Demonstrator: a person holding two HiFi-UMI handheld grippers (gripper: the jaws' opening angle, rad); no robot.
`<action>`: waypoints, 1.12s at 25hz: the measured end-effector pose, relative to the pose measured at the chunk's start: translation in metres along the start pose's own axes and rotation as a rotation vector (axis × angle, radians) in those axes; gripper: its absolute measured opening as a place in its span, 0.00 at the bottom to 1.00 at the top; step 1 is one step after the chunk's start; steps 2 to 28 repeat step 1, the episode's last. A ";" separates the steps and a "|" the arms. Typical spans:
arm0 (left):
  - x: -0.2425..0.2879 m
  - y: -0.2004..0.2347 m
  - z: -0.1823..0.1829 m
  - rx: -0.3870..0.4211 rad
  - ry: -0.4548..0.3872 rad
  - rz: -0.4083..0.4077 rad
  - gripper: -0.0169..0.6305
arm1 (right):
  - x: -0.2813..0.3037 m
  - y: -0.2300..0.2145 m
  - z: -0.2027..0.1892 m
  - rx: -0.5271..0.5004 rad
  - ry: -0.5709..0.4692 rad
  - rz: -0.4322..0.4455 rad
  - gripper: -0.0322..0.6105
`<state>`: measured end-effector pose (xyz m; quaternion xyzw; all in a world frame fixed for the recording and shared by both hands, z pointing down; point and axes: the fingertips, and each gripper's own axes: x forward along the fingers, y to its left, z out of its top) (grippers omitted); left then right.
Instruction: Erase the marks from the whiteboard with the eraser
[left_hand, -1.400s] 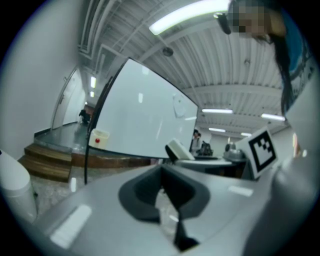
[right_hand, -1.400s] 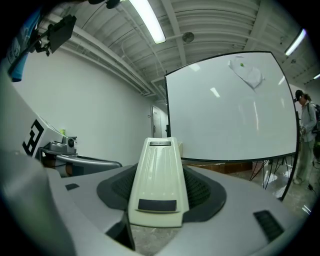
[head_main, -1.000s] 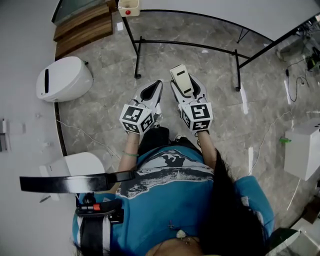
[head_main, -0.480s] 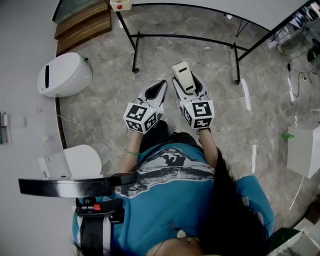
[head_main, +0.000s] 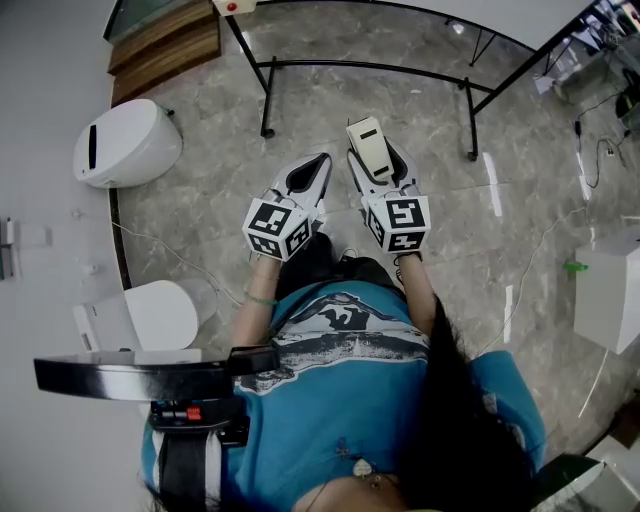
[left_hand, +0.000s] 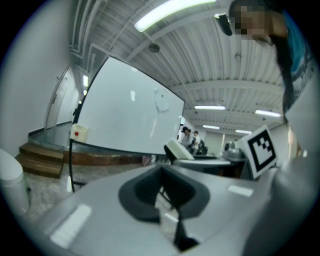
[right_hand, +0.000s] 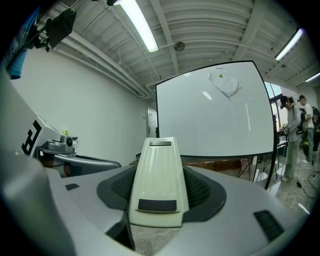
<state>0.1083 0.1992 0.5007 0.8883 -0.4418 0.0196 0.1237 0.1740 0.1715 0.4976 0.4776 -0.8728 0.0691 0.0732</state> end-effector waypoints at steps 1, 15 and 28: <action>0.000 -0.002 0.000 0.001 0.001 0.001 0.03 | -0.002 -0.001 -0.001 0.000 0.000 0.000 0.46; 0.000 -0.002 0.000 0.001 0.001 0.001 0.03 | -0.002 -0.001 -0.001 0.000 0.000 0.000 0.46; 0.000 -0.002 0.000 0.001 0.001 0.001 0.03 | -0.002 -0.001 -0.001 0.000 0.000 0.000 0.46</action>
